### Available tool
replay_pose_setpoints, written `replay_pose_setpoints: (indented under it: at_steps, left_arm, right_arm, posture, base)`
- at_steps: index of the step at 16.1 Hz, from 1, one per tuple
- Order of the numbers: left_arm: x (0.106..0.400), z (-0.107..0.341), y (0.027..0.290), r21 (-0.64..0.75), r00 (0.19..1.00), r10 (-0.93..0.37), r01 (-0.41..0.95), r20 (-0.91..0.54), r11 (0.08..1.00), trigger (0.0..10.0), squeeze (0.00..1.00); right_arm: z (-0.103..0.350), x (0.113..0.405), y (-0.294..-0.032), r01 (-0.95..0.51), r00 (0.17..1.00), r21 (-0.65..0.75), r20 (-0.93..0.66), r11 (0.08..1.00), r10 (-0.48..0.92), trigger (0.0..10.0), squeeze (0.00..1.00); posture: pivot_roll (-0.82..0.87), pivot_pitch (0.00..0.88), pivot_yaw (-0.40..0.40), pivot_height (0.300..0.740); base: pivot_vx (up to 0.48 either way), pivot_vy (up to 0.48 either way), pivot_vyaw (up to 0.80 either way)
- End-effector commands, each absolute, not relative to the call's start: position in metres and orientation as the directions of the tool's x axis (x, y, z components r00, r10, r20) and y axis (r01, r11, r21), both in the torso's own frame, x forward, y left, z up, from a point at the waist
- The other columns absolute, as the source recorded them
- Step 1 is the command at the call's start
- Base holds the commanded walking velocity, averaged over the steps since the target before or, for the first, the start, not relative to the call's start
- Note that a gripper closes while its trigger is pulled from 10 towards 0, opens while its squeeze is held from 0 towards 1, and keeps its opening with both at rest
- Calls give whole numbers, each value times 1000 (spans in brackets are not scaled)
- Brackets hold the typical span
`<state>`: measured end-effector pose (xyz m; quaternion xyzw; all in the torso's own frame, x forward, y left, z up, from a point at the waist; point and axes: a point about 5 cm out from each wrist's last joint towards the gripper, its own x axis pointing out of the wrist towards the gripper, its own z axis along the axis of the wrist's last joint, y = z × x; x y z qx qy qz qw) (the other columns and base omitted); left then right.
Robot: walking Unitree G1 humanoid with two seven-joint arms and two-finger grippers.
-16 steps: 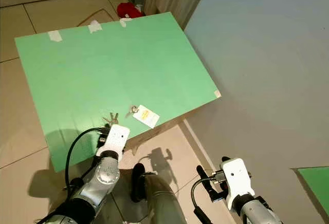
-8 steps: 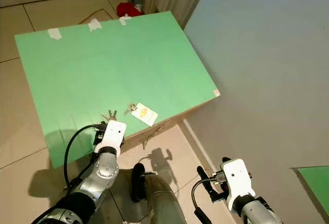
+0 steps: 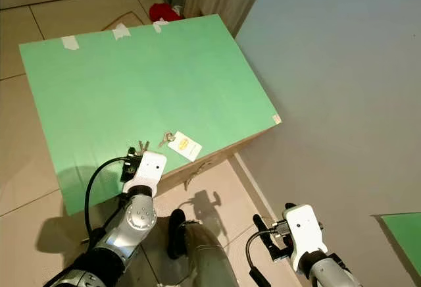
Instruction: Hang keys on a hook
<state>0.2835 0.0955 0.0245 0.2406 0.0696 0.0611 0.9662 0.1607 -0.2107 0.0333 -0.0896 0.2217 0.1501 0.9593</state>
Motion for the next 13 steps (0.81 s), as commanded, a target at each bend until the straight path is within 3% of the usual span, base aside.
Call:
replay_pose_setpoints:
  at_steps: [1,11,12,13]
  left_arm:
    - [273,12,87,465,975,149,-57,-163,883,10000,0]
    - [274,6,91,471,970,142,-33,-197,881,10000,0]
    - [275,7,91,468,972,133,-27,-195,883,1059,0]
    - [278,9,92,463,974,127,-27,-187,886,784,0]
  right_arm:
    - [29,151,-220,-325,839,-123,-494,938,226,10000,0]
    - [29,148,-222,-321,837,-124,-501,939,220,10000,0]
    - [29,148,-222,-320,837,-124,-501,939,219,10000,0]
    - [29,148,-223,-320,837,-126,-502,939,218,10000,0]
  posture:
    - [-224,340,-303,740]
    - [-239,355,-308,740]
    - [-240,356,-309,740]
    - [-240,356,-309,740]
  base:
    - [0,0,0]
    - [0,0,0]
    - [0,0,0]
    - [0,0,0]
